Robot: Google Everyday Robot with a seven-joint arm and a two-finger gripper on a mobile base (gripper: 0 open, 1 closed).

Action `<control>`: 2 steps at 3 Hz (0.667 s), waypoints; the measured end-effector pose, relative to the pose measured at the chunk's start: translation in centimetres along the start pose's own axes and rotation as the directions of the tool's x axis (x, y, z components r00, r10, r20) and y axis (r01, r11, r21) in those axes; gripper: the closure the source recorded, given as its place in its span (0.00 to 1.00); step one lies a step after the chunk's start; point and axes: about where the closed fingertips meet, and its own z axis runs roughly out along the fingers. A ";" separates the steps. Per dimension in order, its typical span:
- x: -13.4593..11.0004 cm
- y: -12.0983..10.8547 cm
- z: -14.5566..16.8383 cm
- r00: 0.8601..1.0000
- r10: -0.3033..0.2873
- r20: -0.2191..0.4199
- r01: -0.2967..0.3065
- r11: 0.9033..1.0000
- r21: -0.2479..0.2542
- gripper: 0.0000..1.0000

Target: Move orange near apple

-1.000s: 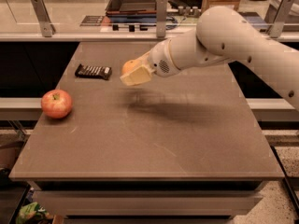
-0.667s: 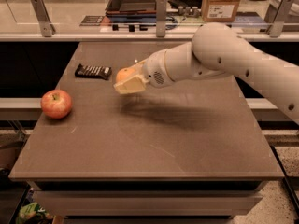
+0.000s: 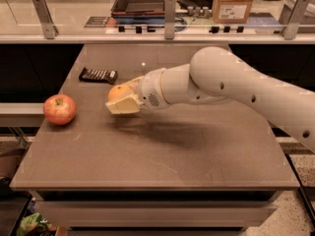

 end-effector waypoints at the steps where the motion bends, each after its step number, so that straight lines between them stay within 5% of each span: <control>1: -0.1 1.7 1.3 1.000 -0.001 0.009 0.002 1.000 -0.024 1.00; 2: -0.2 3.2 3.1 1.000 -0.008 0.022 0.010 0.997 -0.074 1.00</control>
Offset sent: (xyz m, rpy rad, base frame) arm -0.0270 0.0589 -0.0212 0.0499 0.0295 0.1204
